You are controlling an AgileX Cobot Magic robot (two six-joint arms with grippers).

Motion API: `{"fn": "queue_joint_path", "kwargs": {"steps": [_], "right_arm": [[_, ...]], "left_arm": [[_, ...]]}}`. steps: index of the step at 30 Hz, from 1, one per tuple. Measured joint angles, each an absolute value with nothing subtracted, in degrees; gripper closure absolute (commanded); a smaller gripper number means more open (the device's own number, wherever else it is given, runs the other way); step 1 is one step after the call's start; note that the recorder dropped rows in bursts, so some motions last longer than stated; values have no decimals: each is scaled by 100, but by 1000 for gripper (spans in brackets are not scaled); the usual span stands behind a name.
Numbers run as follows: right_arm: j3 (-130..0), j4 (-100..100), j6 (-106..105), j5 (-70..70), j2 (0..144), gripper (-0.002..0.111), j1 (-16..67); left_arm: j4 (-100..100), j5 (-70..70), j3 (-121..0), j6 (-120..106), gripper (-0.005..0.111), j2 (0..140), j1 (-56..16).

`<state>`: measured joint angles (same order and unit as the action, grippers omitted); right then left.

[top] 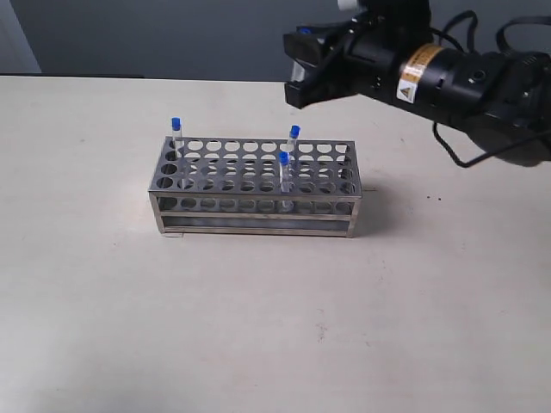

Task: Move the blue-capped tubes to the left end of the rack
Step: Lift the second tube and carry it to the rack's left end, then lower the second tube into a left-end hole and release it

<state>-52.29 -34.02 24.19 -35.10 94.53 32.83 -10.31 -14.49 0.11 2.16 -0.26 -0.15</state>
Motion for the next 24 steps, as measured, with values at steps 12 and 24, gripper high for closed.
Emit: {"fn": "queue_joint_path", "kwargs": {"steps": [12, 24], "right_arm": [[-6887, -3586, 2688, -3439, 11124, 109, 4379], [-7907, -3598, 2711, -2879, 12163, 109, 4769]], "left_arm": [[-1031, -1449, 11, 216, 106, -26, -15], [-1031, -1449, 11, 216, 106, -26, -15]]}}
